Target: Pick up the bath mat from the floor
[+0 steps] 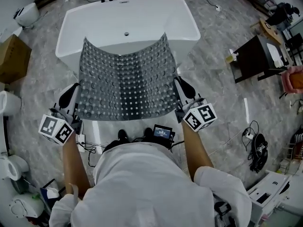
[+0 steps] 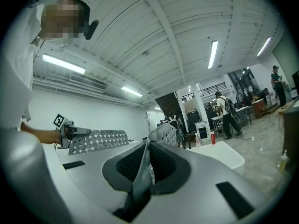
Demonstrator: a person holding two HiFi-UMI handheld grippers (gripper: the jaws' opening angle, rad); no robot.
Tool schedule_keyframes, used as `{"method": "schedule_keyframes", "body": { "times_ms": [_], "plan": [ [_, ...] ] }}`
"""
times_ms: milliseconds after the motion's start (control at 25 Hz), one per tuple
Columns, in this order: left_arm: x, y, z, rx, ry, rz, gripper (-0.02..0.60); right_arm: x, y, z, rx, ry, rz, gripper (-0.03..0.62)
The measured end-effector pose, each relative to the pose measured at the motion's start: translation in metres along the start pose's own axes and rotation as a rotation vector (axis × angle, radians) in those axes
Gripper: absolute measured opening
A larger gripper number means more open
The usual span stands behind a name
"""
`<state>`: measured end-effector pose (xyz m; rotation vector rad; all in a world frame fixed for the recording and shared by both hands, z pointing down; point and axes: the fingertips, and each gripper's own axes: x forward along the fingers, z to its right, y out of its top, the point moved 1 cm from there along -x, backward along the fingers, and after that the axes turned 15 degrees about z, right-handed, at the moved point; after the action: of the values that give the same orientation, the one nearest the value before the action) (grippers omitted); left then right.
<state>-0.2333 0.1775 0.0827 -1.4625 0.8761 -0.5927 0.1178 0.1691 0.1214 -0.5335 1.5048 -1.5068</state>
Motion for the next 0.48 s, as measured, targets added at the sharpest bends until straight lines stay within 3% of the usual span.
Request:
{"method": "schedule_keyframes", "body": {
  "times_ms": [160, 480],
  "plan": [
    [-0.019, 0.003, -0.015, 0.013, 0.0, 0.003, 0.011, 0.009, -0.002, -0.018, -0.005, -0.035, 0.011, 0.043],
    [-0.036, -0.011, -0.03, -0.031, 0.014, 0.011, 0.011, 0.008, -0.01, -0.031, -0.039, -0.018, -0.022, 0.043]
  ]
}}
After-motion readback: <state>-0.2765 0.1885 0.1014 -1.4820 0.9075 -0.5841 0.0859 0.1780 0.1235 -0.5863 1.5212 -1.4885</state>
